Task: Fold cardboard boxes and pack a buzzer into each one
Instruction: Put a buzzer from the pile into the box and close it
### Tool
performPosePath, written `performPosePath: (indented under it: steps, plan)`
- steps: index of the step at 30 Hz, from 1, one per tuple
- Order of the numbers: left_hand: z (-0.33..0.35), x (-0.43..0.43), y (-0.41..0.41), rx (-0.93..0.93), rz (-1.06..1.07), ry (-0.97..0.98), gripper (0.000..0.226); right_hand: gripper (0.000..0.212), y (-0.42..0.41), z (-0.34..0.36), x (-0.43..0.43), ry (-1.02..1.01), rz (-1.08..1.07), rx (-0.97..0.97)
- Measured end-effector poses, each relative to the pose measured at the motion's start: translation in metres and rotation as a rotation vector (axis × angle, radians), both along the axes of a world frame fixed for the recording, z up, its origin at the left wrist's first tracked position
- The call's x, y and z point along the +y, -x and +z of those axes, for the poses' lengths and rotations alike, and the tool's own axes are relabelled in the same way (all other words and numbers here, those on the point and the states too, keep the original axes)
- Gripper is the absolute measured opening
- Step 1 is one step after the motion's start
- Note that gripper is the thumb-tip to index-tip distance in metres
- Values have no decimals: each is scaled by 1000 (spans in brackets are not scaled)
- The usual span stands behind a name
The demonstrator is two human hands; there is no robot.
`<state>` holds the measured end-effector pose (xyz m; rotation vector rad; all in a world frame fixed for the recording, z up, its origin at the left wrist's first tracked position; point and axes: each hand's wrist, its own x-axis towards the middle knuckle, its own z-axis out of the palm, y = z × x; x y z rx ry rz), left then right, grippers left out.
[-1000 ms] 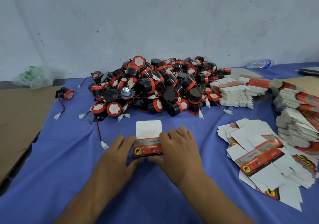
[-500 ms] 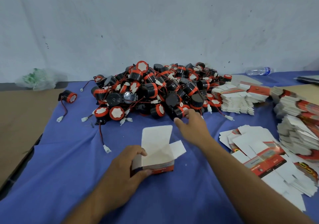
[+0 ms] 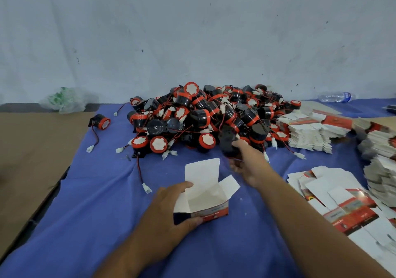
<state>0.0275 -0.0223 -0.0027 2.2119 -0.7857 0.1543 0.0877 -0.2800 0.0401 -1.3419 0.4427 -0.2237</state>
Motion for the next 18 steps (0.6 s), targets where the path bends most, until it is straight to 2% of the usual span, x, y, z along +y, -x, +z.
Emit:
performPosePath:
  steps: [1, 3, 4, 6, 8, 10, 13, 16, 18]
  plan:
    - [-1, 0, 0, 4, 0, 8, 60, 18, 14, 8, -1, -114, 65, -28]
    - [-3, -1, -1, 23, 0, 15, 59, 13, 41, 18, -3, -118, 159, -142]
    - [-3, -1, -1, 29, -3, 12, 59, 15, 56, 21, -2, -22, 188, -220]
    - [-3, -2, -1, 45, -8, 14, 58, 29, 83, 22, 4, 322, 228, -367]
    - [-4, -3, -2, 43, 1, 27, 60, 46, 97, 19, 13, 638, 281, -432]
    - [-4, -3, -3, 45, 34, 38, 61, 53, 99, 15, 20, 870, 257, -468]
    - [-6, -3, -5, 32, 79, 61, 62, 43, 100, 15, 19, 1070, 243, -599]
    - [-5, -5, -5, 25, 83, 78, 62, 42, 103, 15, 16, 1107, 374, -630]
    - [-4, -6, -6, -9, 48, 112, 59, 45, 104, 15, 18, 1257, 488, -595]
